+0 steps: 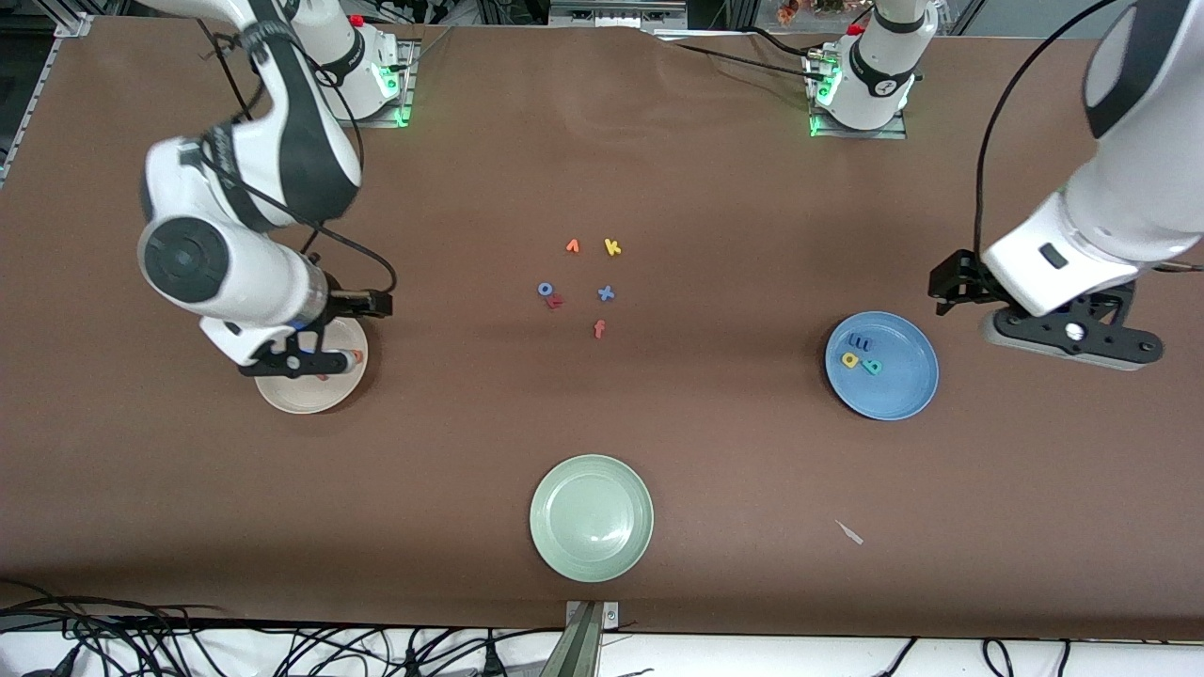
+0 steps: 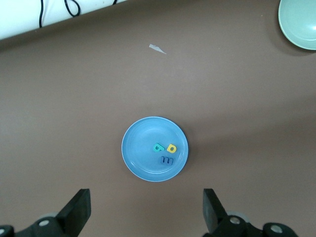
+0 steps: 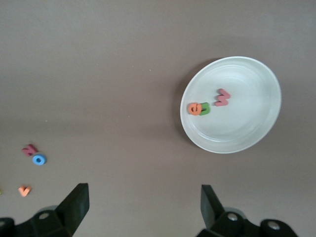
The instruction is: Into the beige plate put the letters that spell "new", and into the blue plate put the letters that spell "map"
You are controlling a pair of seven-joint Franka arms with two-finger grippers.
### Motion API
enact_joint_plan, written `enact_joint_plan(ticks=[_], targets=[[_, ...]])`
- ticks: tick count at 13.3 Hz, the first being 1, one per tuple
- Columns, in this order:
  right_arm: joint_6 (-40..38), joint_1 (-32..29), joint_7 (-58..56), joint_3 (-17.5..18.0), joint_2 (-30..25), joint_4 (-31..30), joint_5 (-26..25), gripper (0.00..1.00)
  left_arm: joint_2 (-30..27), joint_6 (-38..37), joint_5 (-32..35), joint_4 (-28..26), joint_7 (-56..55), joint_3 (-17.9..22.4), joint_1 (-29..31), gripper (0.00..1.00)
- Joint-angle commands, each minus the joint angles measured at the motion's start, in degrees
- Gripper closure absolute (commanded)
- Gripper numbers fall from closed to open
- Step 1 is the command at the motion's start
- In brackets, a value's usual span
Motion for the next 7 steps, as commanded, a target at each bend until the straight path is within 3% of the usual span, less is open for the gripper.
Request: enact_joint_plan(ticks=[1,4,7], targets=[[0.27,-7.63,-4.64,6.22,-9.88,-7.28,-0.59,0.0,-1.63,3.19,-3.13,-2.34,0.11,2.69,0.02,0.0],[-1.91,-9.94,-13.27,6.33,-15.43,-8.79,-1.39,0.0,-6.19,3.56,-14.61,-6.28,1.42,21.81,-10.32,0.0],[-8.4,-10.91,-11.96,4.32,-18.42,-7.04,-1.82,0.0,-14.79,6.88,-19.31,-18.04,1.51,30.73,-16.58,0.0]])
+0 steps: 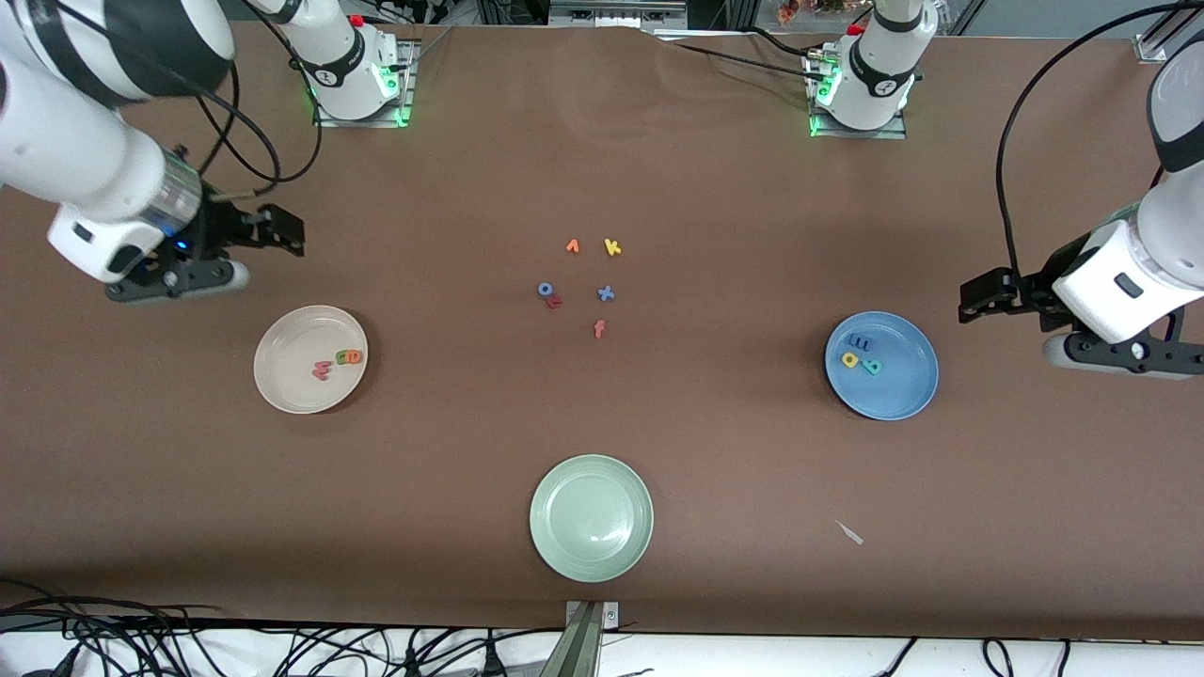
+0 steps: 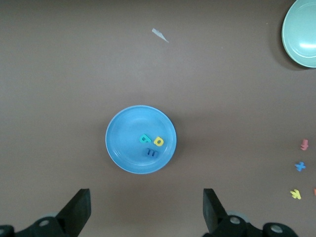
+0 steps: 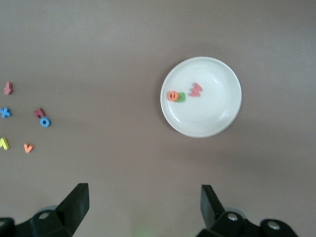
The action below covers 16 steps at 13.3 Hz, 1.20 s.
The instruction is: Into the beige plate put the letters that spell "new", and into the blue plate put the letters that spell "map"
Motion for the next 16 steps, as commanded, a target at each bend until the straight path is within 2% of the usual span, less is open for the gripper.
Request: enact_joint_plan(ticks=[1,2,7,16], targets=[[-5.96,-1.16,0.53,-1.25,-3.23,0.2,-0.92,0.0,-11.88,5.9,-2.21,-15.08,0.7,7.08,-5.82,0.0],[-7.46,-2.64,1.76,-1.43,-3.41,1.17,-0.74,0.0,-13.47,7.05,-2.21,-17.21,0.79,8.41,-7.23,0.0],[-7.57,-4.32,1.86,-1.35,-4.12,1.7,-1.44,0.0,-17.18,7.15,0.87,-21.61,1.76,8.51,-9.01,0.0],[-2.56,-4.06,1.51,-1.52,-1.57,3.02,-2.67,0.0,-17.44,7.23,-0.37,-22.15,2.29,7.55,-6.46,0.0]])
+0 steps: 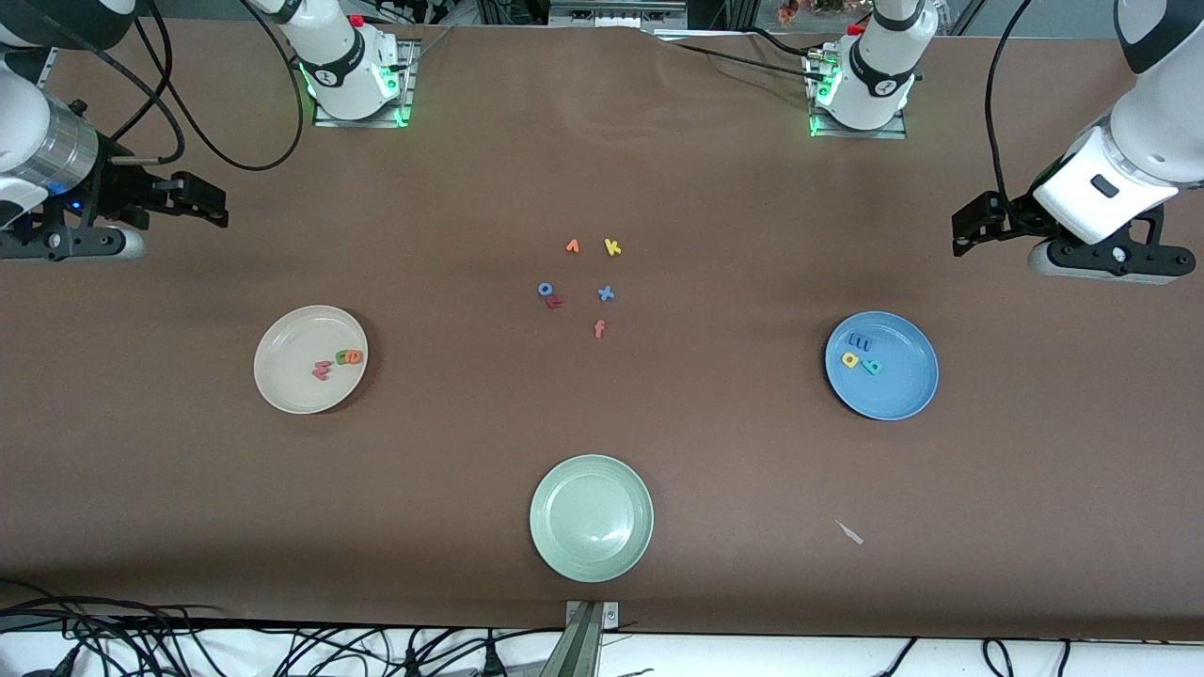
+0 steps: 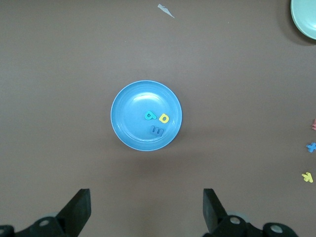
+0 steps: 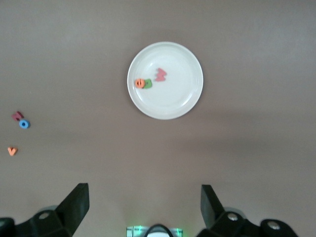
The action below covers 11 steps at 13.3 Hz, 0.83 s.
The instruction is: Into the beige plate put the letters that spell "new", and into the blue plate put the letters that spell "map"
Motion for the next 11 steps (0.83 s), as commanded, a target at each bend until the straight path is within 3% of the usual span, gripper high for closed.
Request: enact_joint_plan(ticks=[1,11], targets=[[0.67,-0.19,0.25,0.34,0.42,1.72,-0.74,0.0,-1.86,0.87,-0.17,-1.88,1.4,-1.38,1.87,0.0],[1.29,-0.27,-0.19,0.34,2.18,4.53,-0.66,0.0,-1.86,0.7,0.1,-1.71,1.49,-4.29,4.6,0.0]])
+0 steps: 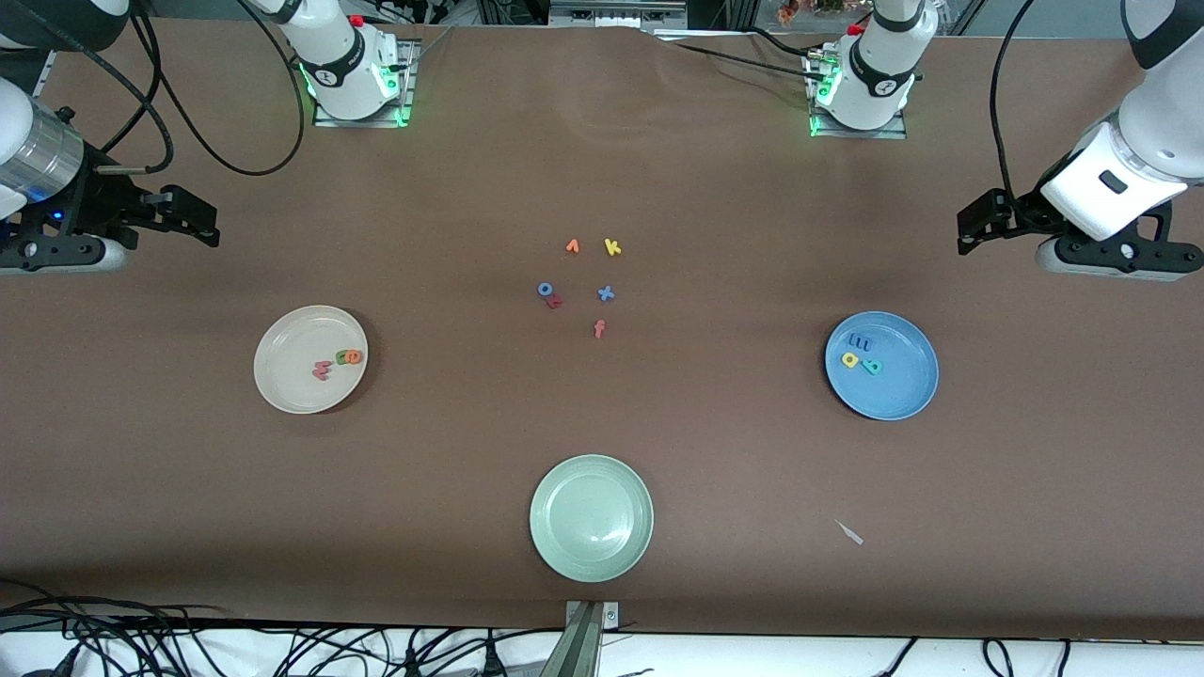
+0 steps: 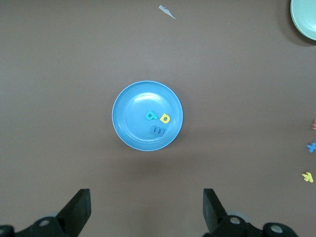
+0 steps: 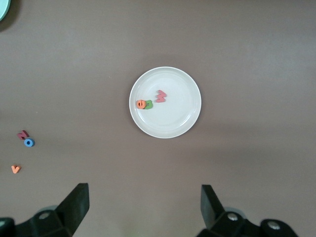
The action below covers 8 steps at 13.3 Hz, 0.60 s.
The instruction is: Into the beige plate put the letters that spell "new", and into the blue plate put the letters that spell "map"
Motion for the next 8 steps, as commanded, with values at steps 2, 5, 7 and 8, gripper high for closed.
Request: enact_joint_plan(ticks=[2,5,7,8], targets=[[-0.74,-0.38,-0.27,0.33,0.67,1.54,-0.27,0.0,-0.65,0.51,0.18,-0.65,1.03,-0.83,0.75,0.0],[-0.65,-0.38,-0.18,0.33,0.67,1.54,-0.35,0.0,-0.65,0.25,0.19,-0.73,1.2,-0.66,1.01,0.0],[-0.65,-0.38,-0.09,0.33,0.67,1.54,-0.27,0.0,-0.56,0.34,0.45,-0.73,1.12,-0.39,1.1,0.0],[-0.65,-0.38,-0.18,0.33,0.67,1.54,-0.27,0.0,-0.56,0.25,0.54,-0.73,1.29,-0.31,1.27,0.0]])
